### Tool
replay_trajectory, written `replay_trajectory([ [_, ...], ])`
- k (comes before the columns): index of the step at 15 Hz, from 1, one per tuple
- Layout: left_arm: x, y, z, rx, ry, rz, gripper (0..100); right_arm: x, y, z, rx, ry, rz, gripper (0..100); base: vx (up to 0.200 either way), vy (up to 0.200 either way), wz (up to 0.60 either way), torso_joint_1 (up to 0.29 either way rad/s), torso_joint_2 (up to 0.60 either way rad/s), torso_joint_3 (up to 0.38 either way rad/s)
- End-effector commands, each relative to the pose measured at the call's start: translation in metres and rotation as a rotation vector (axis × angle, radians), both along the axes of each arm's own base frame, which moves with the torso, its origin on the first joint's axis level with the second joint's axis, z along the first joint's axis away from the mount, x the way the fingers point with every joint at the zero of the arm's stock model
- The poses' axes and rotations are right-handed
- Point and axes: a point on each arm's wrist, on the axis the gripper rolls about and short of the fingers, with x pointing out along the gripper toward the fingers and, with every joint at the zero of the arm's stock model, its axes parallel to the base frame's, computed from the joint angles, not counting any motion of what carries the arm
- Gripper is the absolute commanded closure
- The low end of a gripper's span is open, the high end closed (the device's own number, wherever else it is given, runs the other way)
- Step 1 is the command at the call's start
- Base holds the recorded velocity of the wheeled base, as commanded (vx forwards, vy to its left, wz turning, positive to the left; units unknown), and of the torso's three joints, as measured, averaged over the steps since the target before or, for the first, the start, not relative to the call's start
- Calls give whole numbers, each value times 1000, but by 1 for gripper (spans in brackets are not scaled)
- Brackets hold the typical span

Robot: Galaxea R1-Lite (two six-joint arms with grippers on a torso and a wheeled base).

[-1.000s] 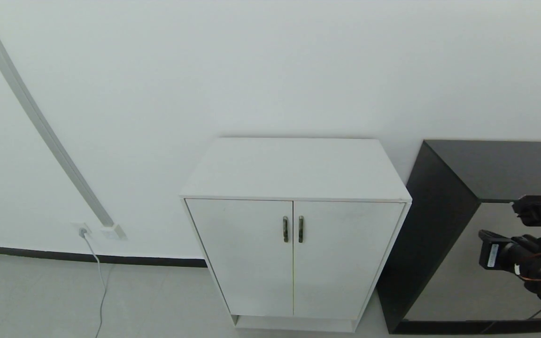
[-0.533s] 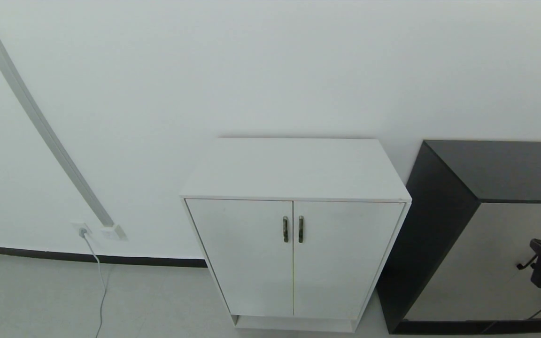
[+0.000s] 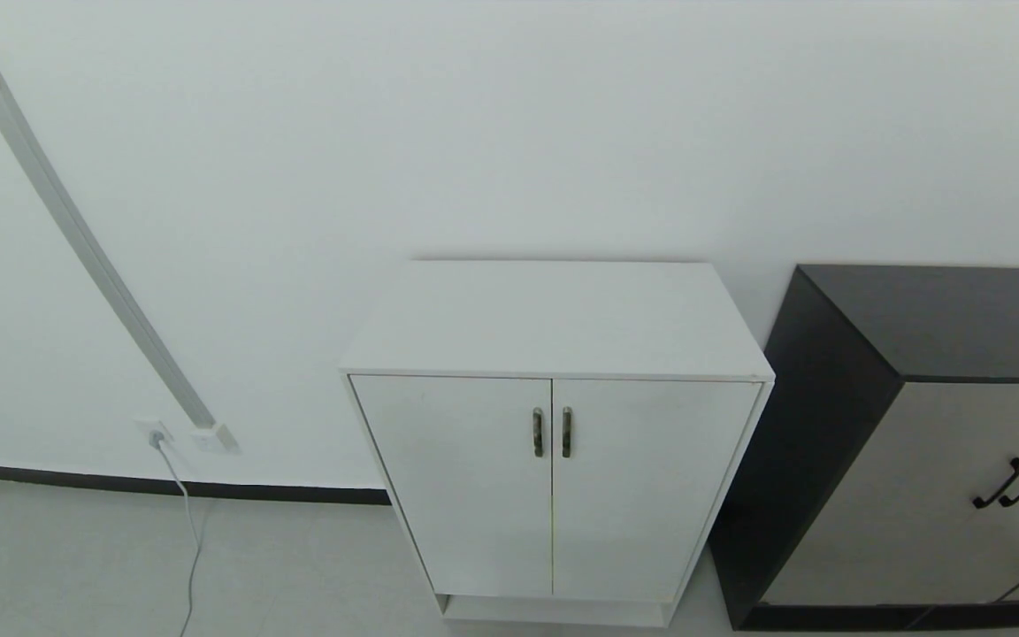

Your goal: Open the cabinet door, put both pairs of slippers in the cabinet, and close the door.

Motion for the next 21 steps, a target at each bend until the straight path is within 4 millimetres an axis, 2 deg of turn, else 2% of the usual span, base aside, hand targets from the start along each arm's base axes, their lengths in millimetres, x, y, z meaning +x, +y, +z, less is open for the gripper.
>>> replay_trajectory([
  [1, 0, 0, 0, 1, 1, 0, 100, -29, 2, 3, 4, -65, 55, 100, 0, 0, 0, 0, 0, 0],
  [5, 0, 0, 0, 1, 1, 0, 100, -55, 5, -14, 11, 24, 145, 100, 0, 0, 0, 0, 0, 0],
  [11, 0, 0, 0, 1, 0, 0, 100, -66, 7, -47, 17, 131, 201, 100, 0, 0, 0, 0, 0, 0],
  [21, 0, 0, 0, 1, 1, 0, 100, -72, 7, -54, 19, 149, 230, 100, 0, 0, 0, 0, 0, 0],
])
